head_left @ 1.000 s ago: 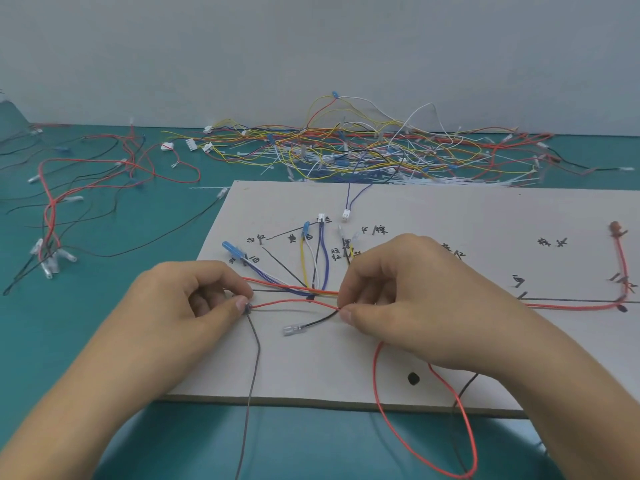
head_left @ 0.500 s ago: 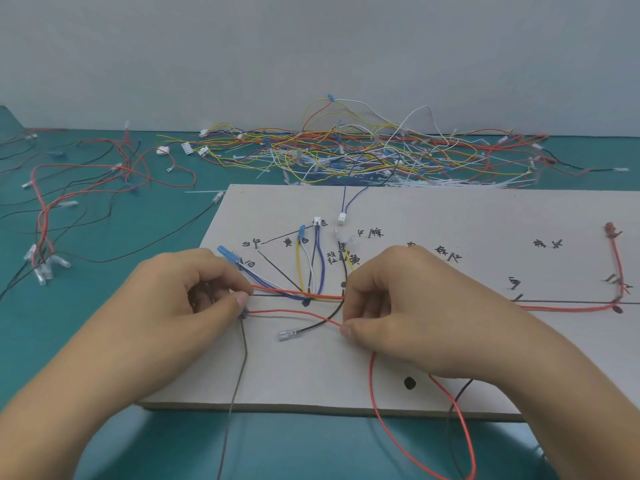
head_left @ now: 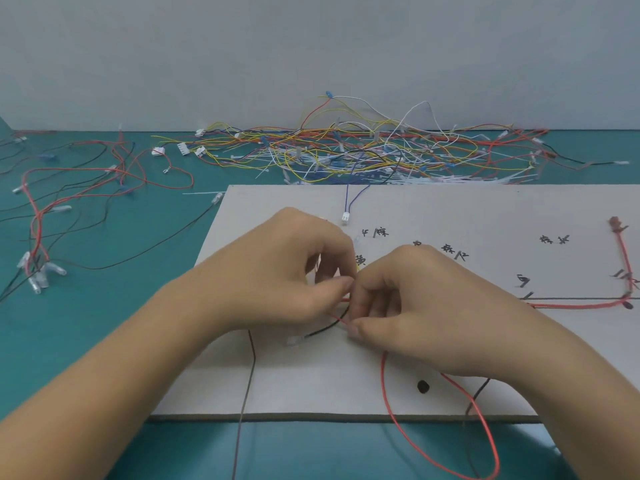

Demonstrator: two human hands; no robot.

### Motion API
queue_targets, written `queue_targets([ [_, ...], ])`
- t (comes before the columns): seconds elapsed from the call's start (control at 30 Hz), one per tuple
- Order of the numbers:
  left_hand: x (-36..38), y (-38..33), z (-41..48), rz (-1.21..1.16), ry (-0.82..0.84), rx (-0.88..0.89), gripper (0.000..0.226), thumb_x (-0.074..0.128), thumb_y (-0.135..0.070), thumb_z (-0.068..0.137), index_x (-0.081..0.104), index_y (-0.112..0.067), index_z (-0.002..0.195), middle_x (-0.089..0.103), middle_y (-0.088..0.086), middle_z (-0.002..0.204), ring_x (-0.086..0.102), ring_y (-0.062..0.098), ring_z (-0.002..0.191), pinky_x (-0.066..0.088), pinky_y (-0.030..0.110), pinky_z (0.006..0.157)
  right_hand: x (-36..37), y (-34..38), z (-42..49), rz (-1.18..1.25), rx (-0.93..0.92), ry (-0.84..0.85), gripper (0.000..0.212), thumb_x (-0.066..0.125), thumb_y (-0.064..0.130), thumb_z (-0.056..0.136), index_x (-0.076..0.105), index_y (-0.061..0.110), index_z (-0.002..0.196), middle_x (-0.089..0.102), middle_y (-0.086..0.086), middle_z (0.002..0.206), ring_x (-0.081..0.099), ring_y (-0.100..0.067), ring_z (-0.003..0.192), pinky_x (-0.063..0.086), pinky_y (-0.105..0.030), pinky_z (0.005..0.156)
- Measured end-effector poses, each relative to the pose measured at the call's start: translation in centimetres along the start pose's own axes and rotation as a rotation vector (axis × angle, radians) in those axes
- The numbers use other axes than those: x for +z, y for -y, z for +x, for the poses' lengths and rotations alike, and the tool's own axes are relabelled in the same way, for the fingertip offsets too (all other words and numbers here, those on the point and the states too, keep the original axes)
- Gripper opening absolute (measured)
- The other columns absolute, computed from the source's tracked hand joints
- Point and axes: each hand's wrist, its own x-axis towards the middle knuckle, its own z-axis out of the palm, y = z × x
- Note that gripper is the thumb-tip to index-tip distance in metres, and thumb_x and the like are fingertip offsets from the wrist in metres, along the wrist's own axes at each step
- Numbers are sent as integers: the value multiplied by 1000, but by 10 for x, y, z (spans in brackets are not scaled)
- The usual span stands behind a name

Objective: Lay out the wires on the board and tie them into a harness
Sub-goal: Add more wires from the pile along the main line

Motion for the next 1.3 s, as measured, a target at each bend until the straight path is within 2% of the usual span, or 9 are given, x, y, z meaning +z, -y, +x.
queue_targets([
  [0.23, -2, 27, -20, -69, -71, -68, 7, 72, -23, 81, 75, -29, 82, 64, -8, 72, 54, 17, 61, 41, 19, 56, -3, -5, 2, 58, 20, -28, 6, 75, 25, 81, 74, 26, 75, 69, 11, 65, 60, -1, 52, 46, -14, 49],
  [0.33, -8, 30, -23, -113, -21, -123, 8, 79, -29, 77, 77, -32, 85, 66, -7, 77, 53, 13, 61, 41, 17, 57, -3, -5, 2, 64, 18, -36, 8, 75, 24, 82, 74, 25, 74, 69, 10, 64, 60, -2, 51, 44, -15, 48],
  [0.47, -9, 29, -24, -125, 6, -151, 15, 82, -40, 73, 77, -32, 85, 68, -7, 80, 53, 13, 62, 47, 26, 57, -4, -6, 3, 52, 24, -60, 8, 76, 25, 82, 74, 25, 74, 69, 10, 65, 59, -2, 51, 43, -15, 47],
  [0.63, -8, 27, -23, -72, 22, -149, 12, 84, -25, 80, 76, -33, 82, 68, -9, 75, 54, 11, 60, 41, 15, 55, -2, -5, 5, 65, 32, -90, 7, 76, 27, 82, 74, 26, 75, 69, 11, 66, 59, -1, 52, 43, -14, 47],
  [0.77, -11, 25, -24, -32, 22, -151, 9, 82, -25, 85, 78, -33, 82, 69, -11, 75, 56, 15, 64, 40, 15, 55, 0, -7, 7, 68, 39, -120, 9, 75, 24, 82, 73, 26, 74, 68, 13, 67, 57, 0, 52, 42, -13, 48],
  [0.83, -10, 24, -24, -41, 26, -157, 4, 76, -34, 86, 77, -32, 82, 69, -10, 78, 57, 18, 67, 44, 21, 56, -1, -6, 6, 73, 44, -132, 10, 74, 24, 83, 73, 26, 73, 68, 13, 67, 57, 0, 51, 41, -12, 47],
  [0.9, -9, 22, -24, -44, 37, -164, 11, 69, -39, 85, 76, -31, 82, 69, -10, 79, 58, 21, 68, 48, 29, 58, -2, -6, 5, 85, 52, -136, 12, 74, 23, 83, 72, 25, 71, 68, 9, 67, 56, 0, 47, 39, -11, 44],
  [1.13, -9, 26, -23, -64, 35, -214, 6, 72, -33, 90, 75, -33, 84, 67, -4, 78, 56, 21, 66, 51, 44, 61, -6, -7, 5, 82, 78, -131, 14, 72, 22, 84, 72, 23, 71, 69, 3, 69, 54, -1, 44, 38, -11, 43],
  [1.3, -8, 24, -23, -65, 14, -210, 17, 77, -18, 91, 73, -34, 85, 66, -11, 77, 53, 17, 63, 43, 25, 54, -8, -8, 5, 71, 103, -132, 14, 75, 26, 83, 71, 22, 70, 69, 5, 67, 53, -1, 43, 37, -12, 43],
])
